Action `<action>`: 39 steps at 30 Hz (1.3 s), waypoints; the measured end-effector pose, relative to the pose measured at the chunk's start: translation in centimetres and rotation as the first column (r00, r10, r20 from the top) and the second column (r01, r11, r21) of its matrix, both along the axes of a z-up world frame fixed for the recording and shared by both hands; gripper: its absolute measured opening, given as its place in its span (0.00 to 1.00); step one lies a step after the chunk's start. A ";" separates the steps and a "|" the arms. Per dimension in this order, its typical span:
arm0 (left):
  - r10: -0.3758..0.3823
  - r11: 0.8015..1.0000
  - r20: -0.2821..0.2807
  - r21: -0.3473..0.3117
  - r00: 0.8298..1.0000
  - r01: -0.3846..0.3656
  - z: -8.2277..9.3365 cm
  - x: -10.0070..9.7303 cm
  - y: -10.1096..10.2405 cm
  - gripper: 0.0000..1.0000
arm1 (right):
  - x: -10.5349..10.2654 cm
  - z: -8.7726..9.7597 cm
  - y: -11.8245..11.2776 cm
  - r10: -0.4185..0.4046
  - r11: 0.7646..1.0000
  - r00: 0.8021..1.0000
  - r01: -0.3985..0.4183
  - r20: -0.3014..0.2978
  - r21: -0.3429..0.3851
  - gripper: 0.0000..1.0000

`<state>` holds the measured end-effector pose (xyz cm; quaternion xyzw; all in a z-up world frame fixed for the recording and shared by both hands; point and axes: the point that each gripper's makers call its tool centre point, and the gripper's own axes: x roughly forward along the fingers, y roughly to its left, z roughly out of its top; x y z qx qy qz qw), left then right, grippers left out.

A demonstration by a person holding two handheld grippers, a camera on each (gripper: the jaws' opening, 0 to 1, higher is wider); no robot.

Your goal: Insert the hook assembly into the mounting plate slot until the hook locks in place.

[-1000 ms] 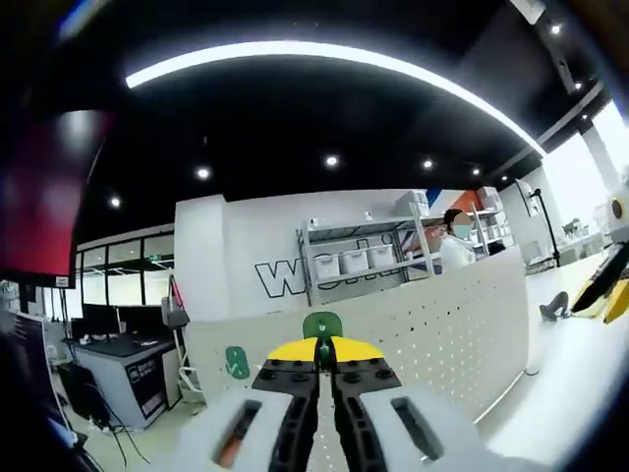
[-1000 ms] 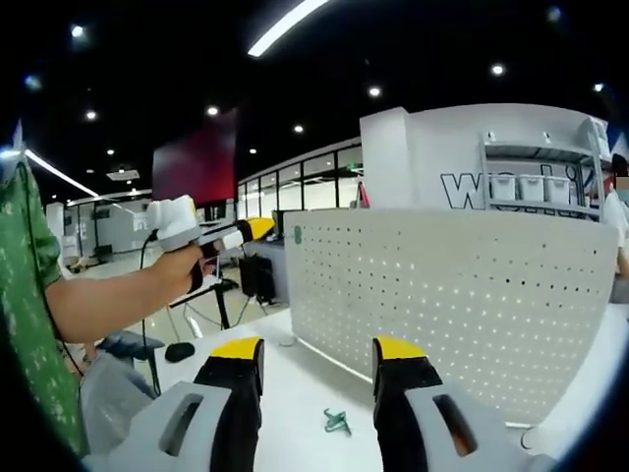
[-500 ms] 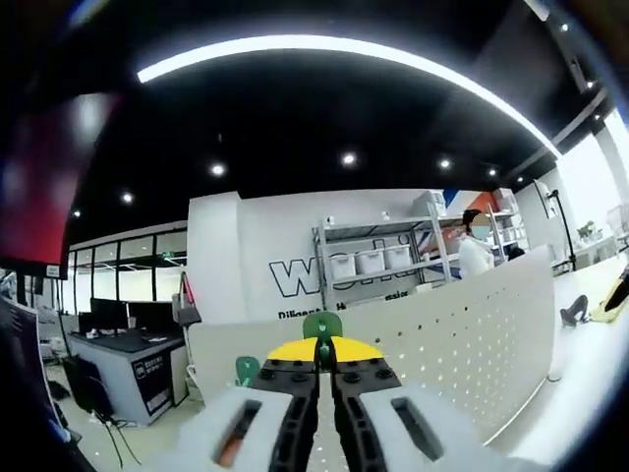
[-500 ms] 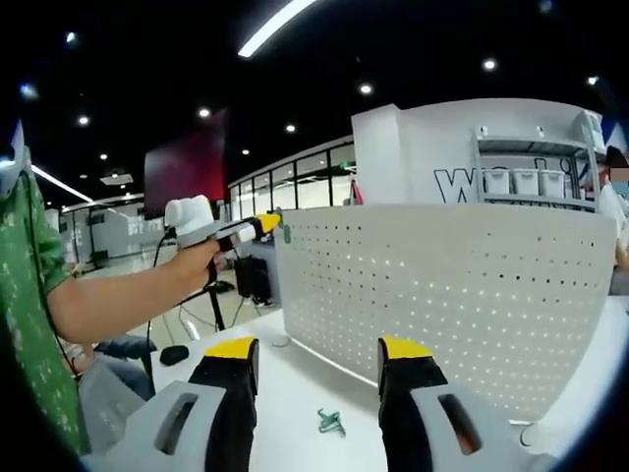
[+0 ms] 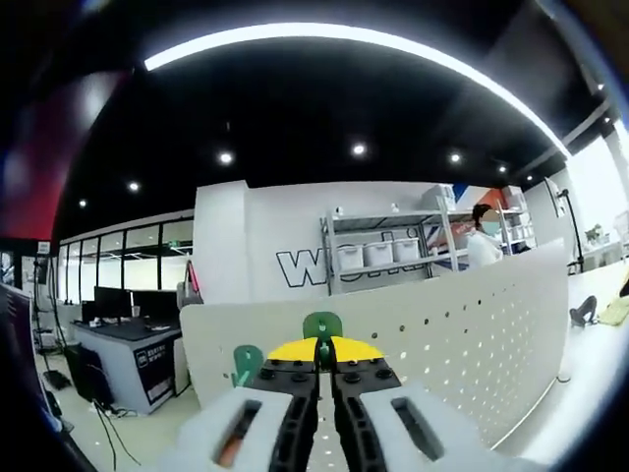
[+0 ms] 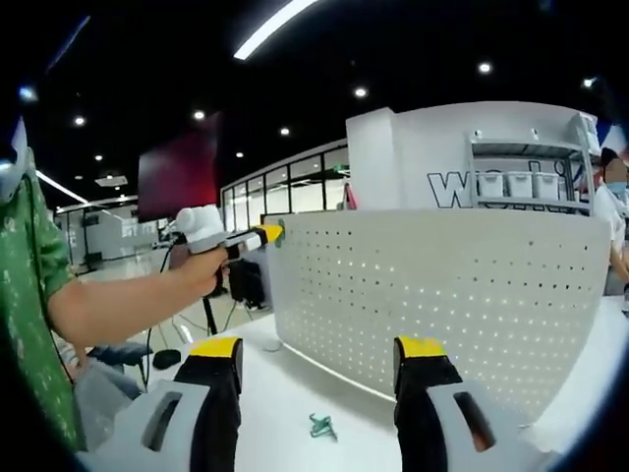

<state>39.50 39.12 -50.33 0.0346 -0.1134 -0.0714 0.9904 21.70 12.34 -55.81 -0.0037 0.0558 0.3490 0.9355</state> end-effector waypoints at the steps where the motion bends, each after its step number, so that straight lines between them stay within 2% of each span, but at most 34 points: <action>1: 0.000 1.000 -0.004 -0.003 1.000 0.000 -0.1 0.1 0.0 0.03 | 0.1 0.2 0.0 -0.004 1.000 1.000 0.004 0.008 0.003 0.75; 3: -0.001 1.000 -0.007 -0.011 1.000 0.001 -0.3 0.4 0.0 0.03 | 0.3 1.1 -0.2 -0.027 0.999 0.998 0.026 0.058 0.028 0.88; 10: 0.003 1.000 -0.016 -0.016 1.000 -0.003 -0.6 0.9 0.0 0.03 | 0.4 0.8 -0.2 -0.025 1.000 0.998 0.025 0.054 -0.002 0.88; 39: 0.024 1.000 -0.020 -0.016 1.000 -0.024 -0.7 2.1 0.6 0.03 | 0.5 0.8 -0.1 -0.021 1.000 0.999 0.020 0.031 0.019 0.87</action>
